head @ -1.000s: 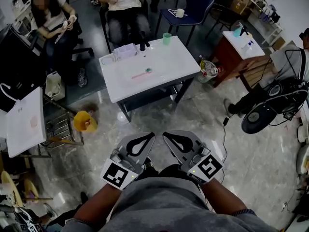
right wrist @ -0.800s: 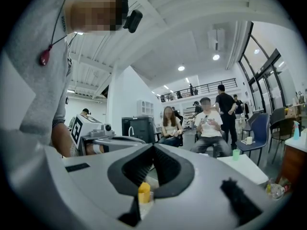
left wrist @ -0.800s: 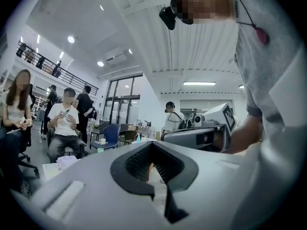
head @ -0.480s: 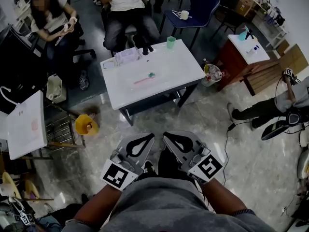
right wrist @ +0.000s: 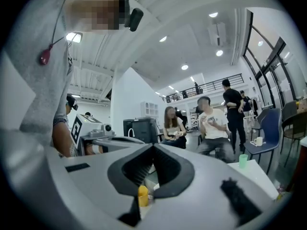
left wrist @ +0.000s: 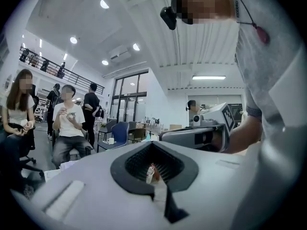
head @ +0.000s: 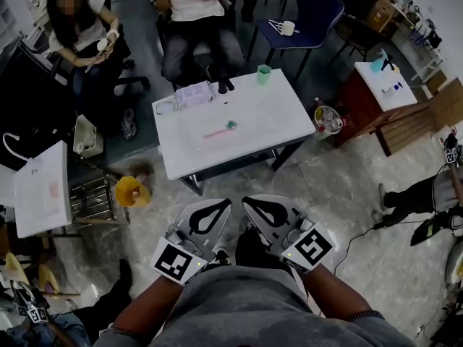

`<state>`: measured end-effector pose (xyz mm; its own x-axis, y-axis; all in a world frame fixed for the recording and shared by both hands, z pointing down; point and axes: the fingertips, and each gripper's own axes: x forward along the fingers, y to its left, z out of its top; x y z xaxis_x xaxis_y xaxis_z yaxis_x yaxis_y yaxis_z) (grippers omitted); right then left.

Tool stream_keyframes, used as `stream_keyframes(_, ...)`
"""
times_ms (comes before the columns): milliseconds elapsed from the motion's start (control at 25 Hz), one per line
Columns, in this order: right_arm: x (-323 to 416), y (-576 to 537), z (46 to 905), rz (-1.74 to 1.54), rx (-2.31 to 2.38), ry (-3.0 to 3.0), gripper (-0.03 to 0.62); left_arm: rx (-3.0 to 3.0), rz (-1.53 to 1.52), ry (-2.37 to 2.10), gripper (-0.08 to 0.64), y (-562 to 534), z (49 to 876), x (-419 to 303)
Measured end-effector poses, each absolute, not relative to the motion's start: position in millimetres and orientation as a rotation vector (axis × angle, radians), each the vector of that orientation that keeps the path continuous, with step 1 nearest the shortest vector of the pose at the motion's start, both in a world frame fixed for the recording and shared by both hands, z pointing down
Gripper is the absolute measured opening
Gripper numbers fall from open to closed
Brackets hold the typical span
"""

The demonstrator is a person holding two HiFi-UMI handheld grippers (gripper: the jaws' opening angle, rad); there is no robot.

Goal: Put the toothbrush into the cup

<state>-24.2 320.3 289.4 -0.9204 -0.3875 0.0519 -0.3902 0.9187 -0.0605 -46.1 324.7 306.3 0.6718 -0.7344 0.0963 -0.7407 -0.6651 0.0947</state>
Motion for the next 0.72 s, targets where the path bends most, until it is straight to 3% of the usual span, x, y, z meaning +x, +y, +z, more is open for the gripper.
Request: stream_keyframes(720, 3.4, 209.1, 287.9, 0.123, 0.444, -3.076, 0.014, 2.691, 0.119, -1.362, 0.008, 214.6, 304.9, -18.7)
